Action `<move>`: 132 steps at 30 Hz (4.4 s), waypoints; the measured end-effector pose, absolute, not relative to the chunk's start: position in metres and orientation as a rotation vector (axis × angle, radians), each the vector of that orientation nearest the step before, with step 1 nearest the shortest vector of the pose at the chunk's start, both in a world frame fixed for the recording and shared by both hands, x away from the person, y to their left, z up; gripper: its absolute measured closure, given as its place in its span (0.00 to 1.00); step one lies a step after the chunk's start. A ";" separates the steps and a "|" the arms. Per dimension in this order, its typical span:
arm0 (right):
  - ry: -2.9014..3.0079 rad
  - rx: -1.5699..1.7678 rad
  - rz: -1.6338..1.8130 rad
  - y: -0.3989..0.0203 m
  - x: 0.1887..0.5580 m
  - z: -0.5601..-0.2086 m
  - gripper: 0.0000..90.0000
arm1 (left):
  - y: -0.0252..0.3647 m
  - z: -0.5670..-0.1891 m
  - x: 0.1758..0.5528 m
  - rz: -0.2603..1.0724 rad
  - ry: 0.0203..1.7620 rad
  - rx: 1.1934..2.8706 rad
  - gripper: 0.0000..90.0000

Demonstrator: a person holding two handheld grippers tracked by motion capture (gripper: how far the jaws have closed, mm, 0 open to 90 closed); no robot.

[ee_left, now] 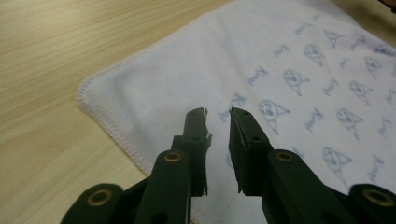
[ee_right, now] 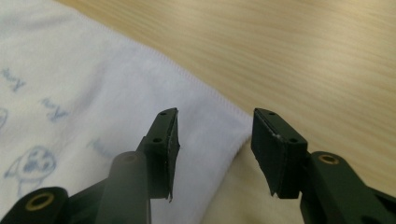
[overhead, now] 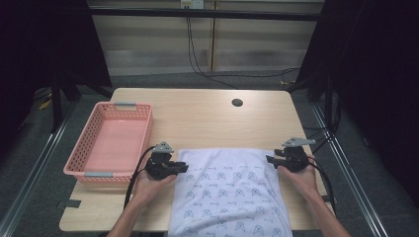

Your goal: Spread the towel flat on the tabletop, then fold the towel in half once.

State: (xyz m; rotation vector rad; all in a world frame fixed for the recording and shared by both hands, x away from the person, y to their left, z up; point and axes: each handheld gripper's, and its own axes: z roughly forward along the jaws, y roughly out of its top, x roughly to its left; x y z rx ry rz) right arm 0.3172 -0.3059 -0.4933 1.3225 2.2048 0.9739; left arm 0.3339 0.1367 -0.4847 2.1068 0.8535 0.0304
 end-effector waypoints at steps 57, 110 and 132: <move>1.891 1.282 1.412 -0.331 0.406 -0.327 0.96 | 0.136 -0.312 0.440 0.328 0.794 1.785 0.97; 2.548 1.353 1.053 -0.296 0.185 -0.489 0.96 | 0.149 -0.492 0.254 -0.140 0.814 2.238 0.97; 2.341 1.422 1.025 -0.316 0.283 -0.496 0.96 | 0.130 -0.501 0.346 0.036 0.961 2.124 0.97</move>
